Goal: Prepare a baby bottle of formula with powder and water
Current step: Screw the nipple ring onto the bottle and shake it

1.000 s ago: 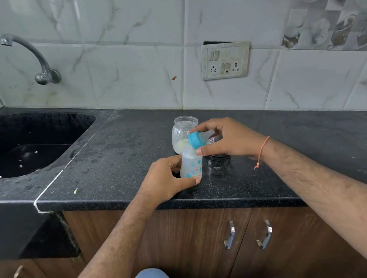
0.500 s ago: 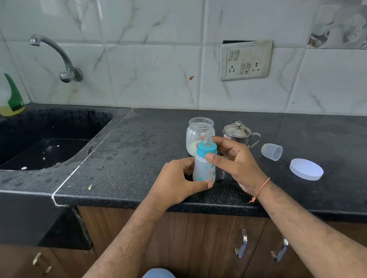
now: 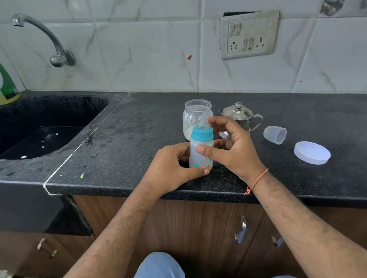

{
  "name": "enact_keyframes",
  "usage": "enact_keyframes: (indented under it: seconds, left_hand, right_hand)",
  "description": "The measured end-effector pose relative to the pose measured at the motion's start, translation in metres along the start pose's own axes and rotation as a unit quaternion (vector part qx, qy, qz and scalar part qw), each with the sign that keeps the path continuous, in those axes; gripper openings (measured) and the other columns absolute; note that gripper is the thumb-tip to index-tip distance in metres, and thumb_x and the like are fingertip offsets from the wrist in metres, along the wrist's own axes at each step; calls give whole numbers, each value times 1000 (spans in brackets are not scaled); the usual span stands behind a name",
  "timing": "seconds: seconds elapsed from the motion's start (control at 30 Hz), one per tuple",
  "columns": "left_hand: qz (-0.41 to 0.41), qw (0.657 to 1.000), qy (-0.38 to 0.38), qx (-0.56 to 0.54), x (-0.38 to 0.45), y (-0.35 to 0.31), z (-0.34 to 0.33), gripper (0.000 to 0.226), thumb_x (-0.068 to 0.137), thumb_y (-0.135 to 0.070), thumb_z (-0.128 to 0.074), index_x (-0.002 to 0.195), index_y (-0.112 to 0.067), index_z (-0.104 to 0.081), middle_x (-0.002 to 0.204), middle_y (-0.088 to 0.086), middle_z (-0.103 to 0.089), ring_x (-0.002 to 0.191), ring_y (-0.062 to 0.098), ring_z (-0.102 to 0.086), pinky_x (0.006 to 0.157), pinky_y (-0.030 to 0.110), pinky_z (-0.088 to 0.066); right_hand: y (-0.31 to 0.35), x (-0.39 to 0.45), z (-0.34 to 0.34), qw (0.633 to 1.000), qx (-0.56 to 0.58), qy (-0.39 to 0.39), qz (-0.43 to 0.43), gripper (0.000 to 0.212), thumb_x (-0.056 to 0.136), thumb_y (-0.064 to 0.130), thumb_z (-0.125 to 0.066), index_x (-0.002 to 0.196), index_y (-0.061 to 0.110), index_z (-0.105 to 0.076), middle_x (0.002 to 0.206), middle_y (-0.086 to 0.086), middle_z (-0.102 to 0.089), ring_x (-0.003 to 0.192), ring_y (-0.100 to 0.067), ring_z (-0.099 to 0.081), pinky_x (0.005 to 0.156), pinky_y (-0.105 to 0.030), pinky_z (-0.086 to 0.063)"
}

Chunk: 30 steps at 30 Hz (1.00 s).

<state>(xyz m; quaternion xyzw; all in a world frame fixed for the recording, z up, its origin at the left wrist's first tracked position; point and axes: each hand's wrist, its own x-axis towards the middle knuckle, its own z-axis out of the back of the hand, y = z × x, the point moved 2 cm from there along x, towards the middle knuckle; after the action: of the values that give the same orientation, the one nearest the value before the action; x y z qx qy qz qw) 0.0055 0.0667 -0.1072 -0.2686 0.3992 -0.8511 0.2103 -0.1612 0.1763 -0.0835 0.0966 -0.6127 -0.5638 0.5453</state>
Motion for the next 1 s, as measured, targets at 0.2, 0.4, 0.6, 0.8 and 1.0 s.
enact_keyframes:
  seconds: [0.2, 0.4, 0.6, 0.8, 1.0]
  left_hand:
    - [4, 1000, -2, -5, -1, 0, 0, 54, 81, -33, -98, 131, -29, -77, 114, -21, -82, 107, -6, -76, 106, 32, -60]
    - [3, 1000, 0, -7, 0, 2, -1, 56, 81, -33, -98, 132, -28, -77, 116, -20, -82, 110, -4, -76, 107, 34, -60]
    - [1, 1000, -1, -12, 0, 3, -1, 54, 80, -33, -98, 130, -27, -78, 116, -19, -82, 109, -3, -76, 107, 35, -60]
    - [0, 1000, 2, -9, 1, 4, -1, 57, 80, -34, -98, 133, -28, -76, 118, -20, -82, 112, -3, -76, 109, 36, -60]
    - [-3, 1000, 3, -5, 0, 2, -1, 61, 81, -33, -98, 137, -29, -75, 120, -20, -81, 112, -4, -75, 109, 34, -59]
  right_hand:
    - [-6, -2, -6, 998, 40, 26, -32, 64, 88, 37, -80, 146, 19, -61, 142, 2, -68, 129, -19, -66, 102, -55, -58]
    - [-9, -1, -7, 998, 41, 30, -29, 56, 94, 29, -76, 147, 22, -59, 143, 1, -67, 127, -20, -67, 102, -57, -57]
    - [-8, -2, -7, 998, 41, 41, -17, 57, 93, 34, -76, 147, 27, -59, 145, 4, -65, 132, -21, -63, 102, -59, -57]
    - [-4, -1, -6, 999, 28, 24, -4, 51, 88, 19, -85, 131, 36, -63, 129, 18, -70, 121, -12, -66, 90, -37, -60]
    - [-1, -1, -3, 1000, 20, 12, 9, 57, 84, 23, -89, 134, 30, -62, 132, 9, -65, 124, -16, -62, 90, -41, -62]
